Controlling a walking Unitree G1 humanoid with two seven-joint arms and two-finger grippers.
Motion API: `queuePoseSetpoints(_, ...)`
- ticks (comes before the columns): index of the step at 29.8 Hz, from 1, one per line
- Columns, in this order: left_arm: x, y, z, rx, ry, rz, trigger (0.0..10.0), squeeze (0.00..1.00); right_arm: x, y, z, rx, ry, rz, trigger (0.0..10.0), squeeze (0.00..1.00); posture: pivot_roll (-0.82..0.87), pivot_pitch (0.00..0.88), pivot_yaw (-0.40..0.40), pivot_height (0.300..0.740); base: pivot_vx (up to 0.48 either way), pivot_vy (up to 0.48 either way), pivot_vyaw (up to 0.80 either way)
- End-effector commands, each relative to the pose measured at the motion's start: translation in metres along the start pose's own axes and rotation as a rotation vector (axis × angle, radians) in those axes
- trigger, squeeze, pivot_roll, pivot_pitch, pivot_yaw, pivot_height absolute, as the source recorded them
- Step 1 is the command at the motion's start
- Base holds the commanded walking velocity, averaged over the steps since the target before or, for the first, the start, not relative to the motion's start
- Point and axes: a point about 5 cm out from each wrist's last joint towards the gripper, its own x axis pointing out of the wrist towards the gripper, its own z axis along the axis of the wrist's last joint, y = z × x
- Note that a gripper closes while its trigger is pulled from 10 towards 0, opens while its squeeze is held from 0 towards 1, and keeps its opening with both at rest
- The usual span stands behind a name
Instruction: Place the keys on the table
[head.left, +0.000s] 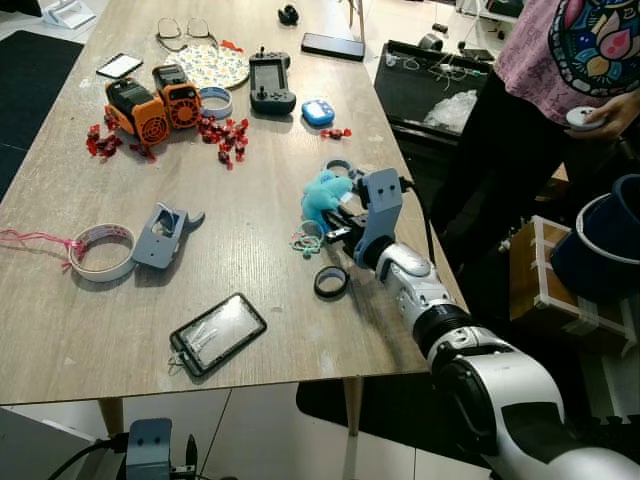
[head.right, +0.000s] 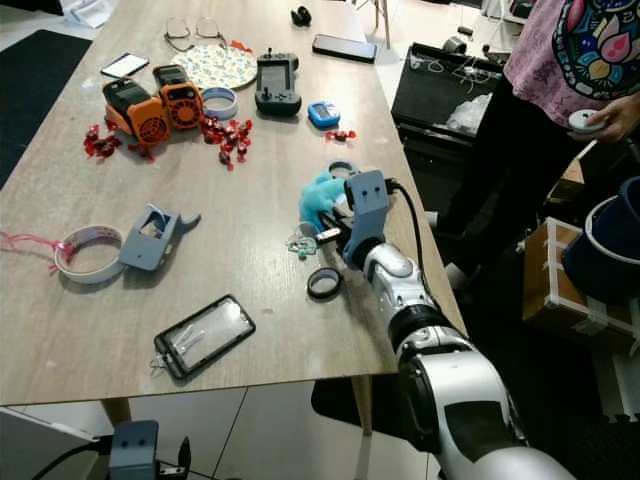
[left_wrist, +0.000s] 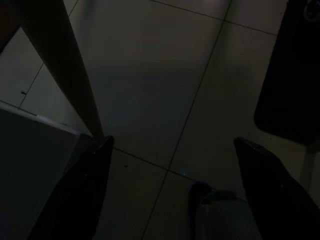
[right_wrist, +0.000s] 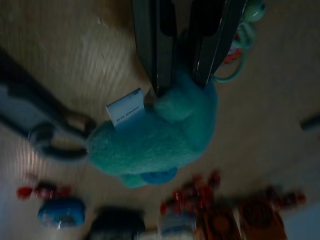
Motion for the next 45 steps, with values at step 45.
queuePoseSetpoints(45, 0.001, 0.003, -0.005, -0.02, 0.016, -0.003, 10.0, 0.0, -0.014, 0.077, 0.007, 0.066, -0.03, 0.7, 0.0, 0.0, 0.11, 0.147, -0.108, 0.74, 0.0, 0.0, 0.0)
